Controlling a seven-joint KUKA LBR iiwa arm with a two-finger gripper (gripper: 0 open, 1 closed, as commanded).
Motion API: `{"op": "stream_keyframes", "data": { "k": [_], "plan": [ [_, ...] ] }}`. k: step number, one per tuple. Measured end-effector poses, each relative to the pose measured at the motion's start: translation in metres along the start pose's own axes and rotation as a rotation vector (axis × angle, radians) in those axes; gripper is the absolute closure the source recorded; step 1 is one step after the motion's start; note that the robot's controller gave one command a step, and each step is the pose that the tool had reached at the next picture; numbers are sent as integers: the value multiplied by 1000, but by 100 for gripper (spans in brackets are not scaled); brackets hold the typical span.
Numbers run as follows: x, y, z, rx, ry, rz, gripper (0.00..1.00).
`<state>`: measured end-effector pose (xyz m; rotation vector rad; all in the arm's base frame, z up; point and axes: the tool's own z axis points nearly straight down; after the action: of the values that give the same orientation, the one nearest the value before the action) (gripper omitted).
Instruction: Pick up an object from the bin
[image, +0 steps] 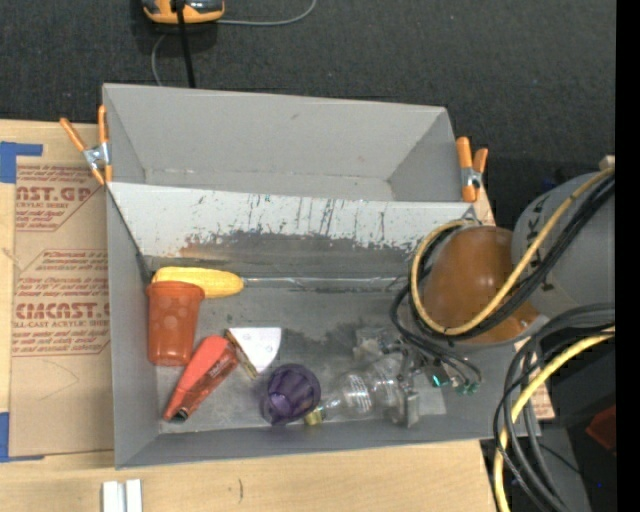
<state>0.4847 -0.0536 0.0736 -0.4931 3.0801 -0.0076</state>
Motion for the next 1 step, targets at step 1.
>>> {"op": "stream_keyframes", "data": {
  "k": [1],
  "plan": [
    [4, 1, 2, -5, 14, -1, 100]
  ]
}}
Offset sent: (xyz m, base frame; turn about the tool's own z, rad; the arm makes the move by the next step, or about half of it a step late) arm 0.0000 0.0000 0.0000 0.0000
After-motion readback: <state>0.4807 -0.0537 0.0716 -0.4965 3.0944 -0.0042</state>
